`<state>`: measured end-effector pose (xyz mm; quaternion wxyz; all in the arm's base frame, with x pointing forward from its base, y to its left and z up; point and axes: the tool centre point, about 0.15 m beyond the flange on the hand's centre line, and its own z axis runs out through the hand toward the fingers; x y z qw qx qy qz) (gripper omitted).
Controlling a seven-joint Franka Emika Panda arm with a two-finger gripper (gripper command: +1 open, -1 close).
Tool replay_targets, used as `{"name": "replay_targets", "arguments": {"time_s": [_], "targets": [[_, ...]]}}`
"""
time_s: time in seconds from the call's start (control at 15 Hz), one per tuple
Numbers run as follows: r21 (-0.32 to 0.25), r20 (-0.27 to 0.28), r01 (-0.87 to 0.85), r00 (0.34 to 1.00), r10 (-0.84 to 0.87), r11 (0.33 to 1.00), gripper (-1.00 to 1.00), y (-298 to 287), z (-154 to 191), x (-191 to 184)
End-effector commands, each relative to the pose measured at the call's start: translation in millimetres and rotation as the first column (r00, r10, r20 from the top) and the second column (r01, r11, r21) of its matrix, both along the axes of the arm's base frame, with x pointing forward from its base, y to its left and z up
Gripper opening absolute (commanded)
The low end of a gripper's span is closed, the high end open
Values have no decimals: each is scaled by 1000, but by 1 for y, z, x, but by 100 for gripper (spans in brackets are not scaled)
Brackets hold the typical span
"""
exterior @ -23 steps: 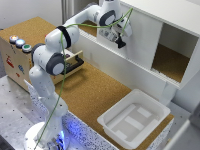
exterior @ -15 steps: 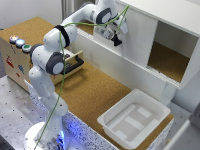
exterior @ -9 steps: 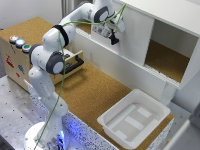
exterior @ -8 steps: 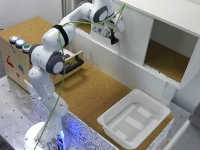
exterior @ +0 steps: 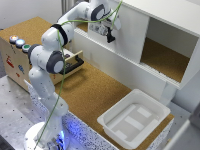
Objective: Push the sliding door to the left
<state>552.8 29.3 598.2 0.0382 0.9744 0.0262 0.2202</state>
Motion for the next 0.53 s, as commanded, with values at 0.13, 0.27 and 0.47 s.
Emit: {"name": "replay_targets", "arguments": {"time_s": [0.13,0.27,0.47], "targets": [[-119,37,-36,998,41,992,-100,52,-34,56],[-118,38,-52,998,57,992,-100,58,-34,56],[-125,44,-80,995,87,989,-100,67,-33,55]]}}
